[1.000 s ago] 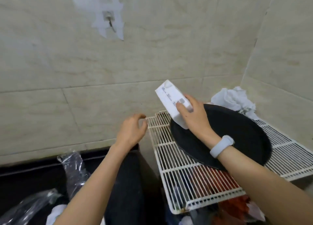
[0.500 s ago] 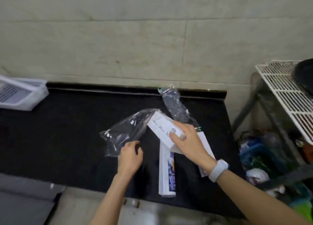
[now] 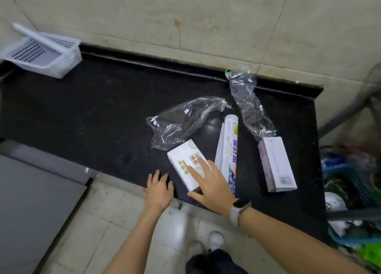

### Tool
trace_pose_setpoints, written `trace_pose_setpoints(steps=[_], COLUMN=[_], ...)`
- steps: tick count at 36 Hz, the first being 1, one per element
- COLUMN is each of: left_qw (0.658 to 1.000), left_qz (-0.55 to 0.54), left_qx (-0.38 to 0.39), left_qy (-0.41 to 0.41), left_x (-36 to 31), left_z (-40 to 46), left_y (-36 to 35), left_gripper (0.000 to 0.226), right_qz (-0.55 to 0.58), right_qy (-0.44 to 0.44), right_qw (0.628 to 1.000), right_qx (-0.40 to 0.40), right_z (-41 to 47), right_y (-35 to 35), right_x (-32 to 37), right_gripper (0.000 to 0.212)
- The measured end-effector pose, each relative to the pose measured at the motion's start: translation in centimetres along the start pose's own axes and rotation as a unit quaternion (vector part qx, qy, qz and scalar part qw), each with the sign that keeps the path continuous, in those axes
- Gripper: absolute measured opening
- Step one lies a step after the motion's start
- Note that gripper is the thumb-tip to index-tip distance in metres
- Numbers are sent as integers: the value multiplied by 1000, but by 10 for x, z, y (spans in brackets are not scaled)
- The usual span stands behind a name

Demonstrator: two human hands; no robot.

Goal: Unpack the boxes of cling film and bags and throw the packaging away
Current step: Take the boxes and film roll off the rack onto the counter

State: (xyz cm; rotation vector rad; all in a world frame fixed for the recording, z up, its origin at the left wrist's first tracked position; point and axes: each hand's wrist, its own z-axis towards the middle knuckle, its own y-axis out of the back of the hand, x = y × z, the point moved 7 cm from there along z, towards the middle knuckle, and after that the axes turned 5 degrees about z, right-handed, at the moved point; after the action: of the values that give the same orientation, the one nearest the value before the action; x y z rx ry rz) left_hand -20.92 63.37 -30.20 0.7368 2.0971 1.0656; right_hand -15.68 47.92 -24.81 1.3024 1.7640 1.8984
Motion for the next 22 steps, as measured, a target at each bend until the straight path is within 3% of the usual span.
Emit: trace_pose_setpoints(steps=[5,9,12,15,22], left_qw=[985,951,938,944,948], left_qz=[-153,-284,-296,-269,-285], left_qx=[-73,-63,-23,-22,-35], left_qy=[40,107,179,191,140], left_x=[-20,-46,-62,-69,-75], left_z=[-8,-14,-16,-15,-8], left_y=[13,8,-4,-12,-12], left_gripper=[48,77,100,105,87], right_qz=[55,25,-33,-68,-49], right_qy=[29,-74,-245,-351,-371], right_qw=[988,968,950,926,919], right_qx=[-140,-240,-193,-121,-126], right_z=[-18,-32,-41,-52,-64], right_y=[47,83,86,76,66], right_x=[-18,-72,-125,-161,-175], right_gripper=[38,38,58,77,78])
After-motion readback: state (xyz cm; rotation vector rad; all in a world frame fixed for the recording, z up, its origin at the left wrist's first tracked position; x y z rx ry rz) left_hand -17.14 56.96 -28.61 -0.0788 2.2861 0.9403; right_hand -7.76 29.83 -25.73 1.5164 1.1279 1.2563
